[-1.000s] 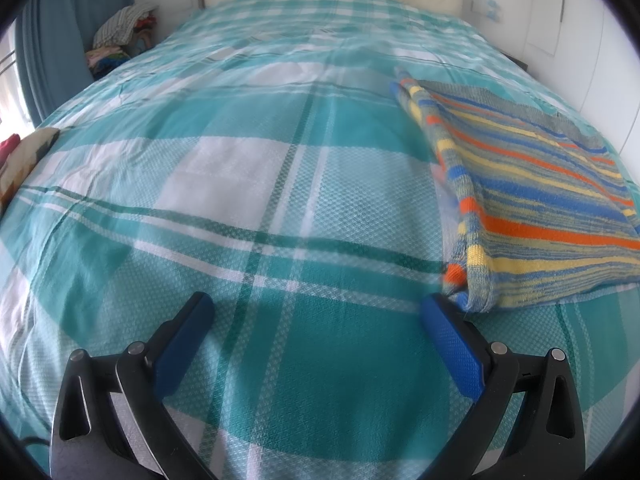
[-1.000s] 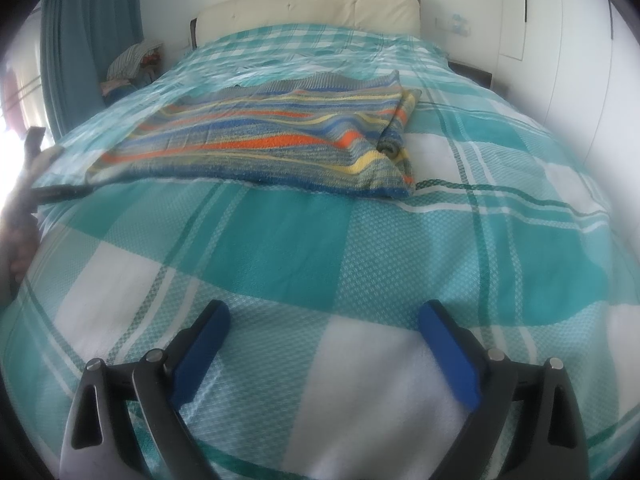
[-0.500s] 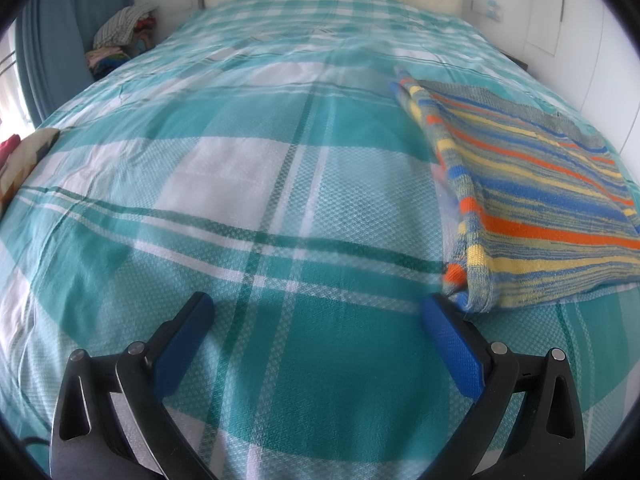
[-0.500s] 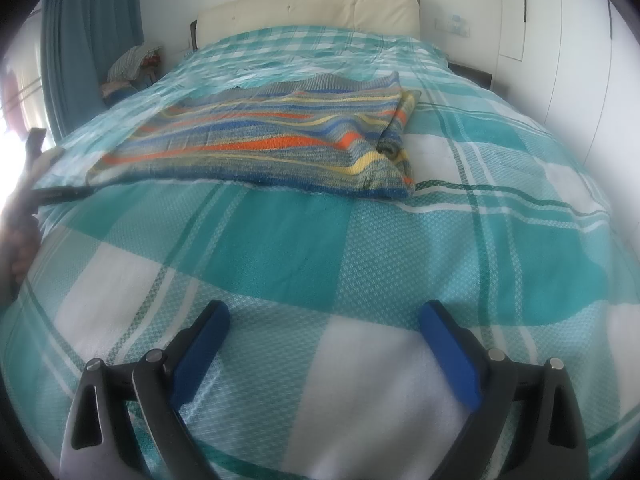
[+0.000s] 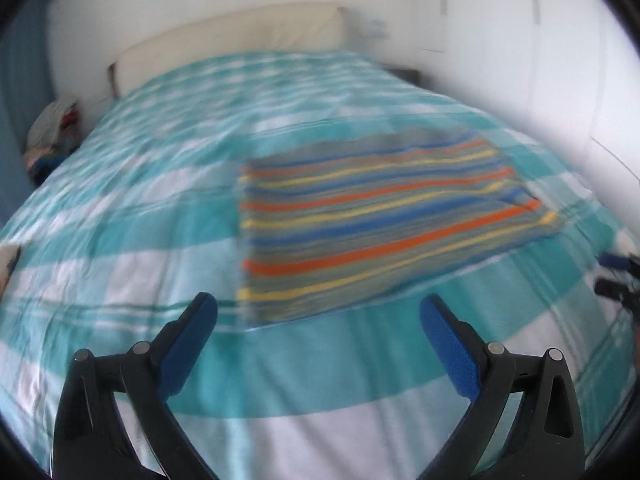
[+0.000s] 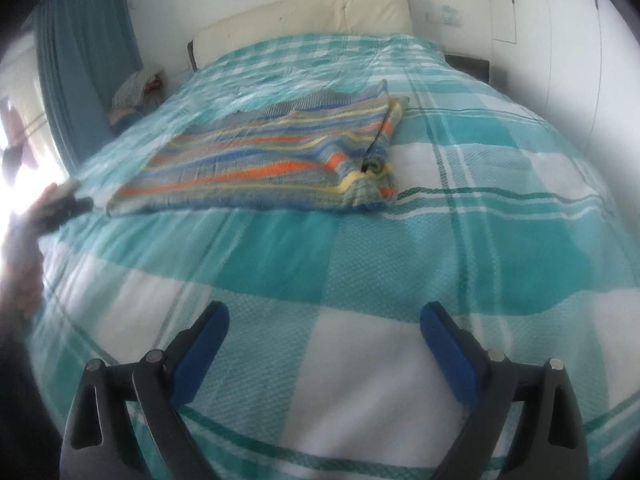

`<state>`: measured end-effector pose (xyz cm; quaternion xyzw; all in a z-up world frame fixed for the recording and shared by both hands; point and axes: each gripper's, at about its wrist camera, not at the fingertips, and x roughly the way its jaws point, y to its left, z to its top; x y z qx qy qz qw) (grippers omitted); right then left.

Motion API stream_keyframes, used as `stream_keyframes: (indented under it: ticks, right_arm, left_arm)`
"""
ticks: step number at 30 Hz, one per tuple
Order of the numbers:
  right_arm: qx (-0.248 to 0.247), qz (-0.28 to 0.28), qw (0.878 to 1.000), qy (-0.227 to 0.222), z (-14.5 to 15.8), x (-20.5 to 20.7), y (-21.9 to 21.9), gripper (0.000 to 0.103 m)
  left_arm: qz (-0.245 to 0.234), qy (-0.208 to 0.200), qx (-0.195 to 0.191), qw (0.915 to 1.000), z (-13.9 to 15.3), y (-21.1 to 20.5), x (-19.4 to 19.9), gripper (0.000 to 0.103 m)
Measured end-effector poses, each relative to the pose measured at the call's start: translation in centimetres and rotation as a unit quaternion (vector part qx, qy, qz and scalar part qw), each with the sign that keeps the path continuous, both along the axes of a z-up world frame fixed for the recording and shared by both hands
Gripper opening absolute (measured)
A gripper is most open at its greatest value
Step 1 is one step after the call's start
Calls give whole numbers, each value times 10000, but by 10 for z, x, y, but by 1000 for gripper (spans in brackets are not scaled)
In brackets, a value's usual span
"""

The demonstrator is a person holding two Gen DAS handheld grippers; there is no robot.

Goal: Fold small clothes

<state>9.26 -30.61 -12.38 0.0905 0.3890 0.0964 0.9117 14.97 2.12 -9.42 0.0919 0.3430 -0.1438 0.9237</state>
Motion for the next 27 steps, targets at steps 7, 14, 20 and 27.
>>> stream_keyframes:
  ticks: [7, 14, 20, 27]
  right_arm:
    - [648, -256, 9974, 176, 31, 54, -77, 91]
    - [1328, 201, 9853, 1057, 14, 189, -102, 68]
    - [2157, 86, 9652, 1479, -24, 293, -82, 54]
    - [2268, 463, 9665, 1112, 30, 308, -23, 9]
  left_arm:
    - [-1965, 150, 546, 9789, -29, -168, 15, 96]
    - [-1827, 401, 450, 9813, -43, -226, 57, 14]
    - [-1851, 270, -429, 9814, -29, -201, 56, 7]
    - [-1379, 66, -1324, 9815, 7, -135, 39, 6]
